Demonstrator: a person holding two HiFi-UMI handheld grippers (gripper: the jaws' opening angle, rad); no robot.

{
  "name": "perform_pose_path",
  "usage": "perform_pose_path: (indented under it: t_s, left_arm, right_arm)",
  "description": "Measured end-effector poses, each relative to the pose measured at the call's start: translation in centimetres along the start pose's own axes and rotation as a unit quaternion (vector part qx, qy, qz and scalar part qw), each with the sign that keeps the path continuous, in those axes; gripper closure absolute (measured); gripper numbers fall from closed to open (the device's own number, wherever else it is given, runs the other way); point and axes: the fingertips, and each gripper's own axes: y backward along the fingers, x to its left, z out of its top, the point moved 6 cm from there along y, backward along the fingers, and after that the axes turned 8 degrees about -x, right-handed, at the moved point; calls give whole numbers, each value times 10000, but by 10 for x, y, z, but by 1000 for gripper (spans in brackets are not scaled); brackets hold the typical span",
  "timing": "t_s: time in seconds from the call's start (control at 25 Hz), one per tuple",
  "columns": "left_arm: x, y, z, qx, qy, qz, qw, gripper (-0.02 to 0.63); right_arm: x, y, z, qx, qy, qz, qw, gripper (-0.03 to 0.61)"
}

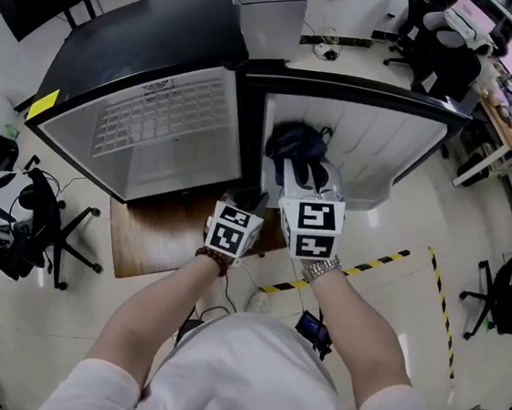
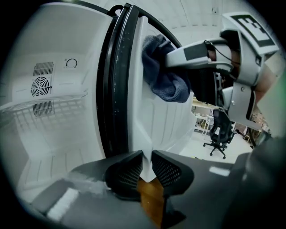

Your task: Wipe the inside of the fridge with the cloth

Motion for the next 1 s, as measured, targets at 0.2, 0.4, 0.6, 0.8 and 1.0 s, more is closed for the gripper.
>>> perform_pose_path:
  t_s: [0.2,0.4,0.6,0.8,1.0]
  left_arm:
    - [0,0,0,23,-36,31,10000,540]
    - [0,2,4,-40,12,114,9999,540]
    - [0,2,3,-29,1,158,9999,543]
    - [-1,3,3,-28,2,184,9998,543]
    - [-1,3,3,-1,-26,211,9998,543]
  right_arm:
    - [-34,8,-9,42,-17,-331,9994,465]
    - [-80,23,-18,107,58,-756,9971,465]
    - [-122,39,-23,200,115,-1210,9924,465]
    - [-159,53,-26,237,205,-1578,9870,465]
    - [-190,69,-29,285,228,-1905,9810,465]
